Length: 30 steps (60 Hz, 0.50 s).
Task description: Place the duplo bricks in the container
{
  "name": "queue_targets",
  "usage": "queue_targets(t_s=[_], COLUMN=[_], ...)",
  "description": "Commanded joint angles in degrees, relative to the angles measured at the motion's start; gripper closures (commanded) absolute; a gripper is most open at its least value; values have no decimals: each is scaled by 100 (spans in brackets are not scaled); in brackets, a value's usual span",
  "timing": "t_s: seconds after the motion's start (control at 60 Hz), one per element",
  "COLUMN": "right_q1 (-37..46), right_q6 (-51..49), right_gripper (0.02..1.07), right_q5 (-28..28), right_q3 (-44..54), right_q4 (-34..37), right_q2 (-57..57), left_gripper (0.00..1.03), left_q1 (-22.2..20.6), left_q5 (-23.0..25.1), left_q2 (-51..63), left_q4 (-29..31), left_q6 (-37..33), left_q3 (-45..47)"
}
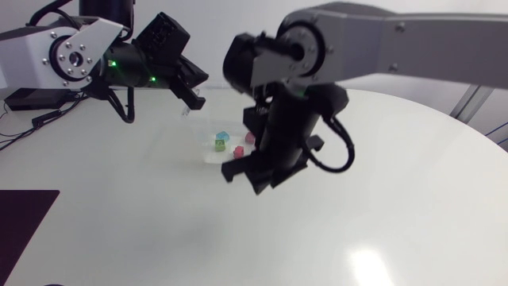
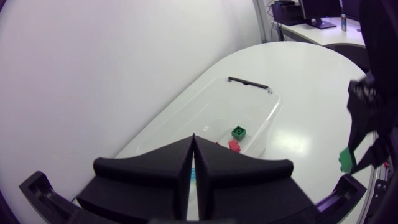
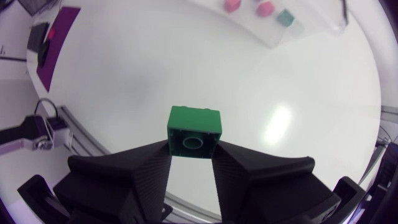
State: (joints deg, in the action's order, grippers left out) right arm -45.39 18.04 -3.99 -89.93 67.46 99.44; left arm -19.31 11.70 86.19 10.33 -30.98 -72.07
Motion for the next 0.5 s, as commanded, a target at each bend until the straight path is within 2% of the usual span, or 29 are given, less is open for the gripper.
queue_targets(t_s=[0.0, 0.05, 0.1, 0.267, 0.417, 0.483], right_q1=[337, 540, 715, 900, 935, 979], right_q6=[121, 121, 121, 147, 147, 94], right_gripper=[80, 80, 80, 80, 80, 79], right_q5=[214, 223, 460, 496, 759, 1093], right_q3=[-517, -842, -1246, -2617, -4024, -4630], right_q4=[-102, -154, -330, -233, -23, 21], right_q2=[260, 427, 629, 1429, 2299, 2712], left_gripper=[96, 95, 90, 77, 58, 47], left_q1=[208, 375, 560, 1087, 1553, 1808], left_q5=[-107, -177, -221, -309, -555, -626], left_q2=[91, 38, -85, -551, -876, -1043], left_q4=[-136, -145, -145, -189, -294, -330], left_q6=[251, 321, 365, 435, 462, 593], left_q3=[-272, -263, -158, 378, 800, 1002])
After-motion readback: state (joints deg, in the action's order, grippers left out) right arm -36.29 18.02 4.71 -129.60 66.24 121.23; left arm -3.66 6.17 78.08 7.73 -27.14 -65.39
